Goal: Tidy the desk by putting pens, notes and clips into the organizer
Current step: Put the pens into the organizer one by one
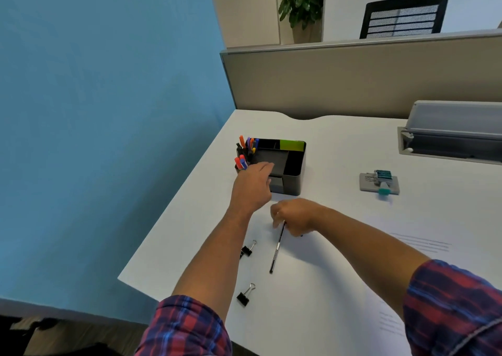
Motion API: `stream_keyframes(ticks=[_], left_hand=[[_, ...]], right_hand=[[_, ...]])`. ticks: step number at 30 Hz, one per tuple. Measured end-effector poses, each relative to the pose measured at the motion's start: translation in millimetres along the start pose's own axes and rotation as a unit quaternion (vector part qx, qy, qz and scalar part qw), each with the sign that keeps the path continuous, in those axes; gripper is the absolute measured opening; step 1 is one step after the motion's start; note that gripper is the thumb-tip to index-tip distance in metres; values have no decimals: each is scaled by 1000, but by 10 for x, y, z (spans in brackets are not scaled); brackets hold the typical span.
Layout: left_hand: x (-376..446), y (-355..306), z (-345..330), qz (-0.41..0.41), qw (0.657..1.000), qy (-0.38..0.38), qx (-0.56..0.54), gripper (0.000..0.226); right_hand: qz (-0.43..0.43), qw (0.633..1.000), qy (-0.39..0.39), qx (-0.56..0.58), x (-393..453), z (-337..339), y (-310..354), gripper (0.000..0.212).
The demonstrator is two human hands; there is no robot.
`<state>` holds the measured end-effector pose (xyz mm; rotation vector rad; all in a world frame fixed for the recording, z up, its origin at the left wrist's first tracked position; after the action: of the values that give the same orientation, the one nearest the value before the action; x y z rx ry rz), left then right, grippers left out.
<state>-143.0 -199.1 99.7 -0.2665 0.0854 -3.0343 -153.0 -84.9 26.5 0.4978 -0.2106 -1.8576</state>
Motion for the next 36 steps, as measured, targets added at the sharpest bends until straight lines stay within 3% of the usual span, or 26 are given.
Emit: stream_keyframes(ticks=[3, 10, 16, 19, 24, 28, 36], left_hand=[[-52, -7, -115, 11, 997, 65, 33, 56], [-61, 75, -266, 49, 988, 145, -17, 77], [32, 146, -163, 66, 986, 150, -30, 68], [78, 160, -153, 80, 984, 153, -42, 58], [78, 134, -191, 114, 974, 169, -99, 49], [80, 123, -180, 120, 972, 169, -112, 51], [50, 118, -166, 129, 970, 156, -136, 55]], right_hand=[[14, 998, 34, -45, -8, -120, 58, 40], [73, 990, 4, -123, 60, -166, 188, 19], [99, 991, -35, -86, -45, 360, 247, 14], [69, 994, -47, -67, -176, 797, 124, 14], [-22, 981, -165, -102, -466, 1387, -248, 11], [-72, 958, -271, -58, -666, 1521, -520, 8], [-125, 927, -352, 5, -722, 1668, -715, 12]])
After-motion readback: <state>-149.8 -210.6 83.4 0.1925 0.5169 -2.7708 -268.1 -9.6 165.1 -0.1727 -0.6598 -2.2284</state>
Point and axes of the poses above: each hand's wrist, its own x-axis towards the middle knuckle, its own z-axis out of the back of the hand, y = z × x, the point moved 5 cm from there along x, towards the middle knuckle, and after that the axes turned 8 degrees about x, right-handed, at the moved point
